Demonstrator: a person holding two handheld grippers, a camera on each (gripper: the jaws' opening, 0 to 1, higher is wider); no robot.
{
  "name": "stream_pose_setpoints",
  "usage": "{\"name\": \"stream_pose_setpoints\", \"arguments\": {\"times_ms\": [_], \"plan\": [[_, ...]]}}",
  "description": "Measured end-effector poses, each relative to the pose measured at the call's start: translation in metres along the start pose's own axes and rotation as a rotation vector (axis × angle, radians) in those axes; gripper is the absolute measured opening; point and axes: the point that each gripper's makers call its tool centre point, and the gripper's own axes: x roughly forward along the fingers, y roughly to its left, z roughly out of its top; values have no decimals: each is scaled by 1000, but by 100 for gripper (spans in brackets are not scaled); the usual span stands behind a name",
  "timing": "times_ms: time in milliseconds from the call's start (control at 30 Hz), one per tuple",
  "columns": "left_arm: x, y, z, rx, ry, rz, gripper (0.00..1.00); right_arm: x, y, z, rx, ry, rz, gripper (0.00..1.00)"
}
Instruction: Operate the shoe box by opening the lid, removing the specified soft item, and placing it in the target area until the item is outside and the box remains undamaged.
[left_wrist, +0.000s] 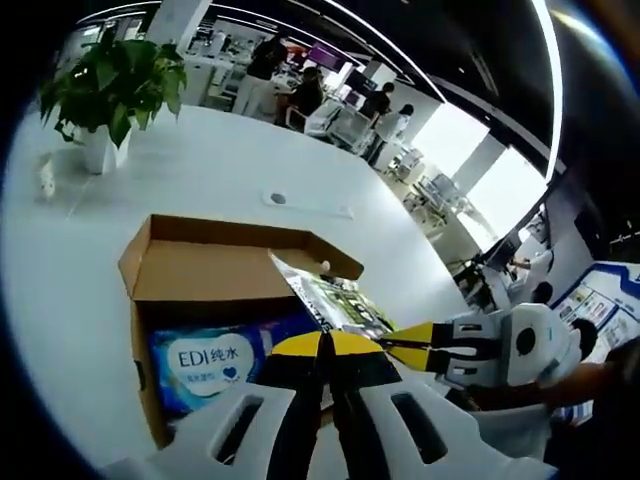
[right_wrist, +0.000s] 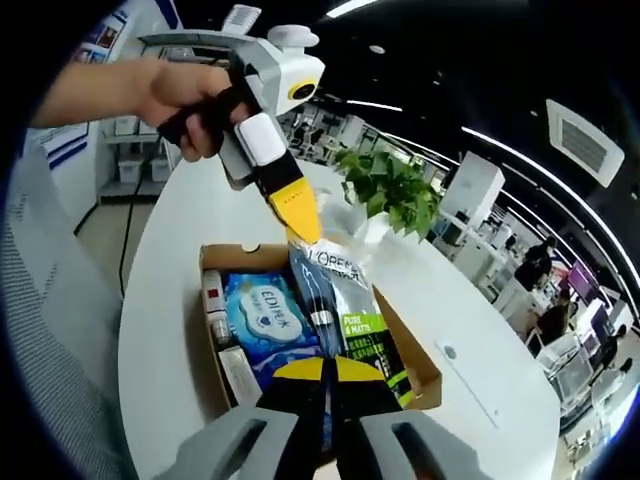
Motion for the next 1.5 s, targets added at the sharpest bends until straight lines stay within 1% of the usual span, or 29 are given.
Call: {"name": "stream_pose_setpoints", "arguments": {"times_ms": [167, 367, 600, 800, 933, 967, 1000, 1100, 1267, 1500], "plan": [[5, -18, 6, 13, -12, -24, 0, -14, -13, 0, -6, -3, -22, 0], [21, -39, 9, 29, -7, -54, 0, -30, -29, -12, 4, 9, -52, 0], [46, -63, 6, 46, 19, -87, 0, -50, -45, -33, 21, 30, -93, 0], [69, -80, -1, 55, 47, -109, 0, -64, -54, -58, 36, 55, -113, 0], [82, -89, -7, 58, 63, -116, 0, -71, -59, -74, 49, 73, -120, 0], [85, -90, -8, 60, 66, -116, 0, -71, -60, -76, 50, 75, -120, 0], [90, -92, -10, 61, 73, -118, 0, -73, -61, -82, 53, 84, -123, 0], [99, -94, -15, 59, 87, -118, 0, -74, -63, -91, 60, 94, -122, 0], [115, -98, -23, 57, 107, -114, 0, -75, -67, -110, 67, 111, -121, 0], [139, -100, -40, 61, 156, -104, 0, -72, -67, -139, 88, 149, -111, 0]]}}
